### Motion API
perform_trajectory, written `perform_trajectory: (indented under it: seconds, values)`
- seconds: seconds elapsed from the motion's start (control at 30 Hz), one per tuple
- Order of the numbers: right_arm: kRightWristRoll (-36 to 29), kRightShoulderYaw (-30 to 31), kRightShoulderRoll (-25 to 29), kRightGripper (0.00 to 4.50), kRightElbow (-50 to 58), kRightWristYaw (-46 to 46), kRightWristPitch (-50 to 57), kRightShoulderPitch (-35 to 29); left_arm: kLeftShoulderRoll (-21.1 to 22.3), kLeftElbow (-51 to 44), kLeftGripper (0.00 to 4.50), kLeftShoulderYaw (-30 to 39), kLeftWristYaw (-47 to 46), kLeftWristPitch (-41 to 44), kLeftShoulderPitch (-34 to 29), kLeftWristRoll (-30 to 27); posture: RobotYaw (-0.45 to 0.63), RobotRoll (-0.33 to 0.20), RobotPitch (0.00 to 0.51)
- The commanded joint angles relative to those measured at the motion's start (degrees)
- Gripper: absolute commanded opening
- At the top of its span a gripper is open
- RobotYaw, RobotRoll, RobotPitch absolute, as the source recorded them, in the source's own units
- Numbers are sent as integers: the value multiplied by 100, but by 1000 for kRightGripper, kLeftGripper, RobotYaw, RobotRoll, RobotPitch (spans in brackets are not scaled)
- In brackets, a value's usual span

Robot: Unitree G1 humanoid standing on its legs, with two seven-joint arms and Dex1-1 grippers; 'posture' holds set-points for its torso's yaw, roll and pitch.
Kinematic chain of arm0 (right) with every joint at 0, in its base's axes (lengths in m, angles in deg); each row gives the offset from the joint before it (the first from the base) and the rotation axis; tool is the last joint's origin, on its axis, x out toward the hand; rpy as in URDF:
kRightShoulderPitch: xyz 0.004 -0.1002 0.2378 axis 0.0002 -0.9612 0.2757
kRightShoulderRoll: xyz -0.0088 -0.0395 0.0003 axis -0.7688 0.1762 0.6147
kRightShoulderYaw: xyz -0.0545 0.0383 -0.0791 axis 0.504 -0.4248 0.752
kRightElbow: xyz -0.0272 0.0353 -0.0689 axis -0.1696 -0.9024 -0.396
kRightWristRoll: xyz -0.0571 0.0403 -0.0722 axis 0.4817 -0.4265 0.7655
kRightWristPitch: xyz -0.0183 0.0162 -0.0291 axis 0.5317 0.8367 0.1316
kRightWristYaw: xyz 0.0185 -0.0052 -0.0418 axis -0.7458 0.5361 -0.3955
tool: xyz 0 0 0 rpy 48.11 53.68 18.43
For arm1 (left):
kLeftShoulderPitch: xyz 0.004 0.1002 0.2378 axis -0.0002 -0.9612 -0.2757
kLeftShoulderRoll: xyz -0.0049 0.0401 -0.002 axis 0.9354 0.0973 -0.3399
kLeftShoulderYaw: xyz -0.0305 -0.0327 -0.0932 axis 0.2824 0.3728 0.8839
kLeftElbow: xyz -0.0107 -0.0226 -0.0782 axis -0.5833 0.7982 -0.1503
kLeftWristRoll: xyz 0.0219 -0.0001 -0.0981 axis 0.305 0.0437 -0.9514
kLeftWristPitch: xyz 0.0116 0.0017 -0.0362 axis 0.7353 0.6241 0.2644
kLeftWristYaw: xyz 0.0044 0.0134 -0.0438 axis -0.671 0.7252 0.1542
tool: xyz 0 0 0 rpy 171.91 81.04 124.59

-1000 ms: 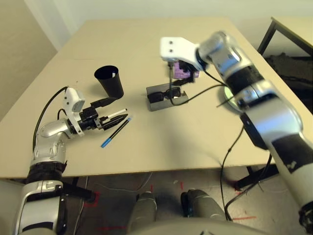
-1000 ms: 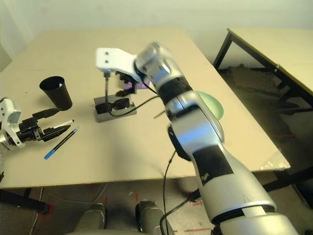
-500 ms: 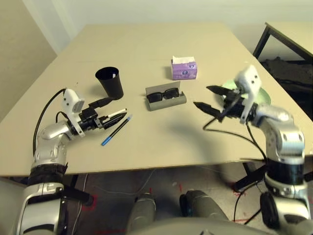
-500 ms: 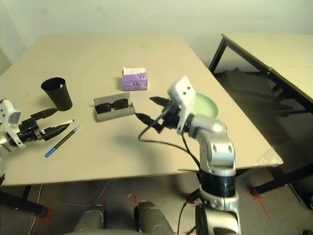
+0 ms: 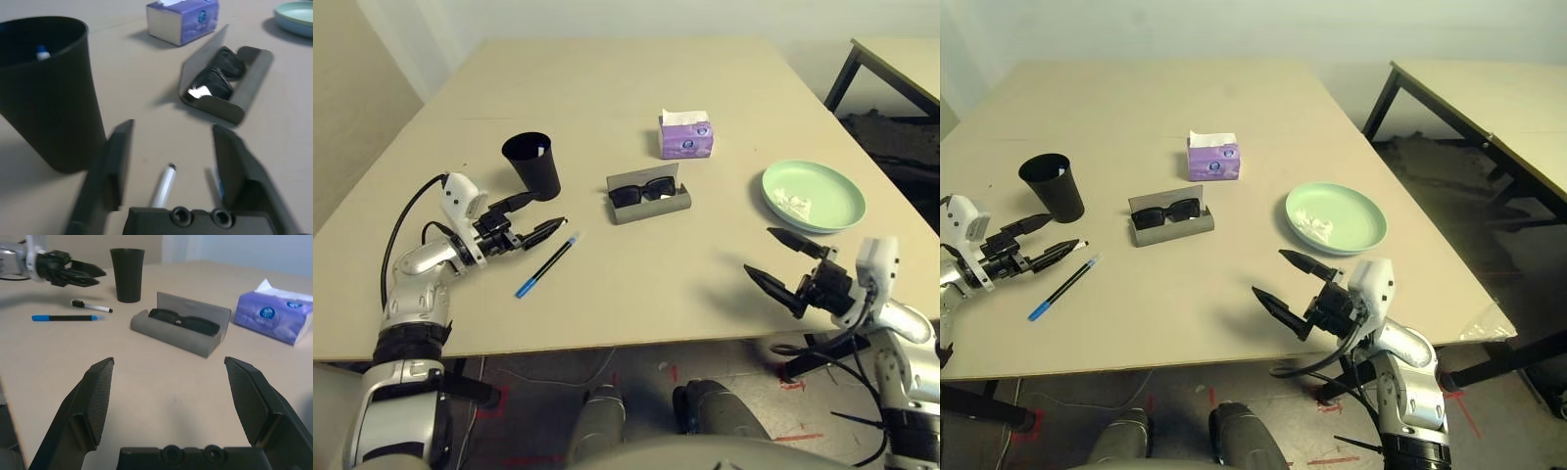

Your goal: Organize and tidy the items on the table.

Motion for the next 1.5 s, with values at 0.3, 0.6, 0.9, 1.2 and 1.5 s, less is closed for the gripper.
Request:
perform_trajectory:
  seconds: [0.3, 0.6, 0.9, 1.2, 1.5]
  values:
    - [-270, 239, 129, 4500, -101, 214, -149, 241, -657, 1352, 12, -731, -506, -483, 1178, 920, -85, 0, 90]
    - [-314, 477, 177, 4500, 198, 329, -143, 11, -1101, 2500, 12, -738, -1318, -725, 2010, 1211, -96, 0, 94]
    - [-398, 529, 237, 4500, 368, 462, -85, -7, -1571, 3376, 12, -877, -1631, -945, 2589, 1548, -131, 0, 94]
    - [-474, 585, 294, 4500, 665, 690, 26, -131, -1738, 3778, 12, -941, -1979, -980, 2840, 1798, -146, 0, 93]
    - [-487, 670, 320, 4500, 688, 797, 138, -77, -1678, 3539, 12, -1470, -588, -1474, 2591, 2137, -135, 0, 100]
